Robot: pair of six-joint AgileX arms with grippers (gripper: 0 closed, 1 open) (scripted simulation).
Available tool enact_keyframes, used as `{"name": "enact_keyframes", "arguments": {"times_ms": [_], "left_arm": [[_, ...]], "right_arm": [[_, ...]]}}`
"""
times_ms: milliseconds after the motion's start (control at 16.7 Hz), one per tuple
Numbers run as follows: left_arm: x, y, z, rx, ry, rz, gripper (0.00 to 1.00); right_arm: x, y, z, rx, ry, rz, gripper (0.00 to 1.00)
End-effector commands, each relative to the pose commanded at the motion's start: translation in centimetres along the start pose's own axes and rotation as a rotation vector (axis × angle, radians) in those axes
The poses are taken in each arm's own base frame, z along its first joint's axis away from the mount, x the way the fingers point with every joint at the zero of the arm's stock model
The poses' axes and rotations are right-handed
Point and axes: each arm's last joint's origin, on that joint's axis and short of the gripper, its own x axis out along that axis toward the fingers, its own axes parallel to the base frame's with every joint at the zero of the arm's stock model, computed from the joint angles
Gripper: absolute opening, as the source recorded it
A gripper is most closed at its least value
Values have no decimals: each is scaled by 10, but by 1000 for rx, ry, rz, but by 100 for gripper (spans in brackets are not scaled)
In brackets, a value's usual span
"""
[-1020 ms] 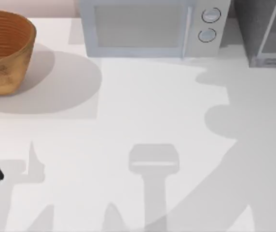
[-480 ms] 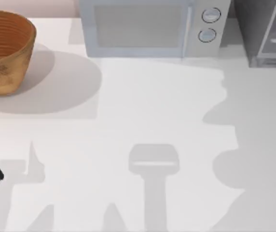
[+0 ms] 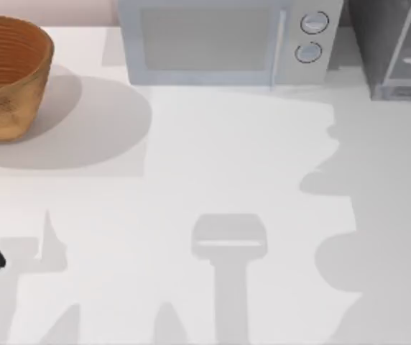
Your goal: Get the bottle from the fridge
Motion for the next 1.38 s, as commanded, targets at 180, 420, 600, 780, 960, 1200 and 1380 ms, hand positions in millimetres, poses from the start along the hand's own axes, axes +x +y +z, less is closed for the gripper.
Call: {"name": "enact_keyframes", "arguments": {"times_ms": [180,420,600,780,960,1200,1380], "left_arm": [[0,0,0,0,0,0,100],[0,0,0,0,0,0,100],[0,0,0,0,0,0,100],[0,0,0,0,0,0,100],[0,0,0,0,0,0,100],[0,0,0,0,0,0,100],[0,0,0,0,0,0,100]], "right_arm": [[-12,9,11,-2,8,0,0],[-53,33,39,-9,7,-2,0],[-102,54,58,-15,-16,-5,0],[-160,73,61,-16,-48,-5,0],[-206,85,41,-11,-66,-3,0],[-236,92,2,-5,-47,3,0],[-242,95,-20,-3,-23,6,0]]}}
